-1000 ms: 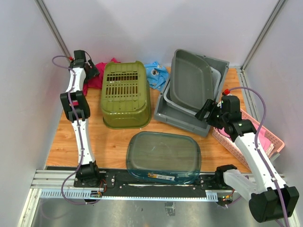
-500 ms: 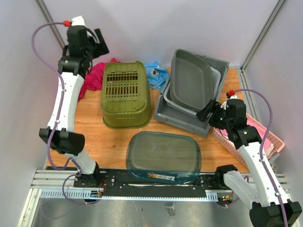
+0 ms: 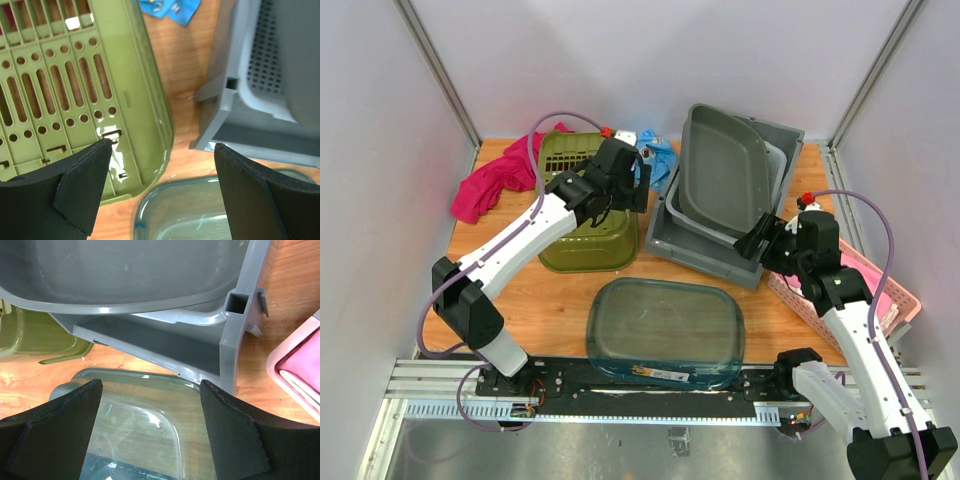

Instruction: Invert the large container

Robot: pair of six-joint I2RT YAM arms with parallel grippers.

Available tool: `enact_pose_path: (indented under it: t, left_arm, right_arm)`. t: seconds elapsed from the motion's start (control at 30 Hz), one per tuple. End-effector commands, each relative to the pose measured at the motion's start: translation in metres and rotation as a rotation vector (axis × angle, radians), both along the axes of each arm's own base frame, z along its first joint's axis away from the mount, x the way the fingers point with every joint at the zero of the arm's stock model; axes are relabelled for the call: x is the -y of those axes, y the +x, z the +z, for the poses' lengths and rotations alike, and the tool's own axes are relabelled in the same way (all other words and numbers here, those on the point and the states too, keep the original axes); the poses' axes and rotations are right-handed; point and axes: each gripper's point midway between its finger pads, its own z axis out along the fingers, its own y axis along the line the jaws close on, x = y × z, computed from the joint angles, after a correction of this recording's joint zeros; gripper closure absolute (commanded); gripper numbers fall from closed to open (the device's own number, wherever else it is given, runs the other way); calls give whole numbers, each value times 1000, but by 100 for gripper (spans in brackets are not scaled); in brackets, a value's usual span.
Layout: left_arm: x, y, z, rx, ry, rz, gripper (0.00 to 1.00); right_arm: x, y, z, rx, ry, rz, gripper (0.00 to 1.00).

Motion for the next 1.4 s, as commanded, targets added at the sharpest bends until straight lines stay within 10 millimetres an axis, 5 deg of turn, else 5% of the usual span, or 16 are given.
enact_pose_path:
  t: [0.0, 0.2, 0.3, 0.63, 0.73, 0.8, 0.93, 1.0, 1.23, 1.37]
  left_arm:
    - [-12, 6, -26, -12, 46, 86, 15]
    - [-20, 11, -68, -49, 125, 140, 23]
    - [-41, 8, -84, -57, 210, 217, 26]
    - [-135, -62, -119, -252, 162, 382, 28]
    - [-125, -85, -120, -336, 101, 325, 28]
    - [-110, -85, -98, -317, 21, 257, 27]
    - [-95, -53, -10, -125, -72, 208, 20]
    - [-89, -31, 17, -64, -81, 207, 19]
    - [-74, 50, 13, -20, 82, 239, 14]
    - [-71, 104, 40, 77, 75, 274, 5]
  right_arm:
    - [-7, -5, -5, -6, 0, 41, 19]
    - [-9, -2, -5, -6, 8, 47, 19]
    - [-10, -2, -4, -3, 9, 51, 19]
    - [-10, 0, -8, -6, -2, 60, 19]
    - [-13, 2, -10, -12, 5, 69, 19]
    - [-14, 3, -9, -11, 13, 74, 19]
    - [-17, 6, -7, -6, 19, 83, 19]
    - [-17, 6, -6, -3, 18, 85, 19]
    - [-16, 2, 1, 22, 28, 82, 19]
    - [-13, -4, 2, 21, 19, 76, 19]
